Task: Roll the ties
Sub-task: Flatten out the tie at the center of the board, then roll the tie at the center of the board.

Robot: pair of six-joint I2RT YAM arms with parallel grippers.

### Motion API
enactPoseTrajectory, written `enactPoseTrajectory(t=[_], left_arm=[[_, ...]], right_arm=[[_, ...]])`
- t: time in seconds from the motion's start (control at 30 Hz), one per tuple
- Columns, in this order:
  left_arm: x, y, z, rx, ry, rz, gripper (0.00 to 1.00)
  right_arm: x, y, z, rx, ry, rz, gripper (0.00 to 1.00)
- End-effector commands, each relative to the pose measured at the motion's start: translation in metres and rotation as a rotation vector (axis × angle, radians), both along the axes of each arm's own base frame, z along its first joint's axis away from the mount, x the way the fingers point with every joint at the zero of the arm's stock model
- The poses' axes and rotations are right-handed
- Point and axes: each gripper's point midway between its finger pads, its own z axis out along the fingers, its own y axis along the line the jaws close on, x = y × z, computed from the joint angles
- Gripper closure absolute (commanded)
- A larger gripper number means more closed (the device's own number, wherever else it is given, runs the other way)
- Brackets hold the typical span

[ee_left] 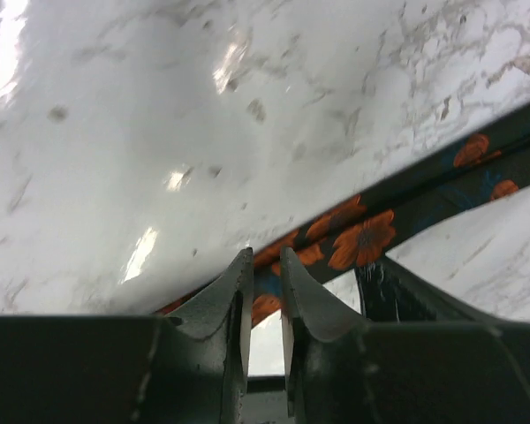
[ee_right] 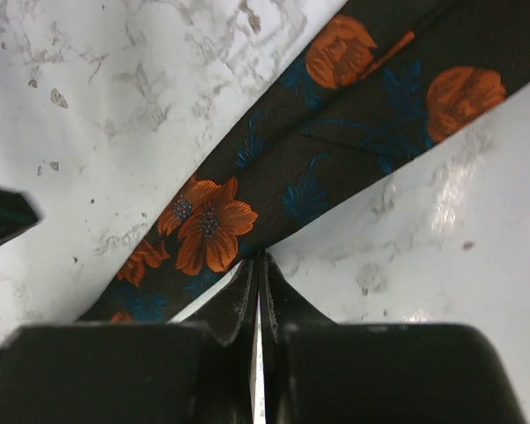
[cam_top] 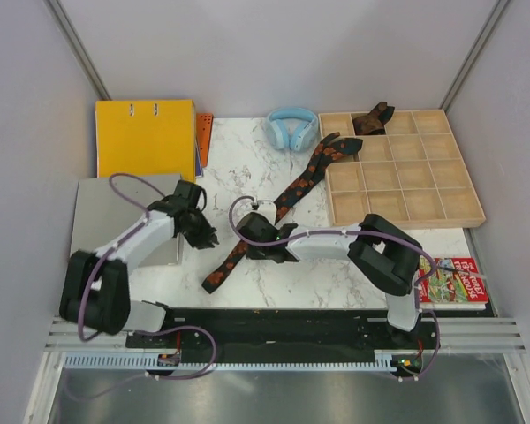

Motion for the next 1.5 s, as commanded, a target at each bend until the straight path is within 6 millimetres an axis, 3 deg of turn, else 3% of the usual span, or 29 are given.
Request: enactPoseTrajectory(t=[0.0,0.2,0.3,0.37,0.43,0.47,0.5,0.57,0.63,0.67,0.7,0.73,0.77,0.8,0.83,1.0,1.27,1.47], left_arm=[[0.044,-0.017,-0.018,0.052,-0.033,-0.123,0.76],[0.052,-0.023,-0.035,0.060,0.009,-0.161,0.79],[0.047,-0.018,-0.027,0.075,-0.022,-0.157,0.78],[0.040,-0.008,-0.009,0.090,-0.058,-0.132,0.73],[0.038,0.007,0.006,0.121,-0.102,-0.082,0.66],[0.033,0.014,0.021,0.118,-0.153,-0.054,0.56],[0.026,0.022,0.025,0.132,-0.156,-0.027,0.51],[0.010,0.032,0.036,0.111,-0.203,0.040,0.45],[-0.007,0.035,0.038,0.082,-0.209,0.100,0.44],[-0.022,0.041,0.027,0.086,-0.187,0.131,0.44],[-0.027,0.050,0.041,0.082,-0.272,0.187,0.44],[-0.035,0.055,0.038,0.065,-0.285,0.261,0.45],[-0.048,0.062,0.023,0.078,-0.274,0.299,0.46],[-0.051,0.071,0.033,0.073,-0.352,0.356,0.46],[-0.059,0.074,0.026,0.067,-0.335,0.400,0.46],[-0.077,0.068,0.000,0.029,-0.235,0.446,0.49],[-0.076,0.070,-0.009,0.067,-0.232,0.423,0.60],[-0.080,0.067,-0.027,0.090,-0.160,0.409,0.63]], right_arm=[[0.007,-0.021,-0.028,-0.232,0.020,0.101,0.96],[0.004,-0.023,-0.044,-0.355,0.059,0.265,0.97],[-0.001,-0.033,-0.038,-0.378,0.057,0.286,0.93],[-0.007,-0.042,-0.036,-0.380,0.063,0.287,0.90],[-0.013,-0.038,-0.016,-0.318,0.054,0.294,0.89],[-0.018,-0.038,-0.015,-0.294,0.056,0.300,0.88],[-0.025,-0.030,0.002,-0.224,0.055,0.325,0.87],[-0.034,-0.019,0.012,-0.136,0.050,0.350,0.85],[-0.043,-0.008,0.033,-0.044,0.045,0.375,0.82],[-0.044,-0.002,0.039,-0.005,0.041,0.371,0.81],[-0.045,0.001,0.046,0.021,0.035,0.375,0.81],[-0.048,0.005,0.049,0.047,0.044,0.385,0.81],[-0.047,0.010,0.055,0.073,0.039,0.379,0.81],[-0.047,0.013,0.057,0.084,0.040,0.381,0.81],[-0.048,0.014,0.059,0.089,0.043,0.382,0.81],[-0.049,0.014,0.059,0.103,0.060,0.358,0.80],[-0.053,0.009,0.051,0.108,0.074,0.345,0.79],[-0.052,0.021,0.053,0.126,0.082,0.369,0.79]])
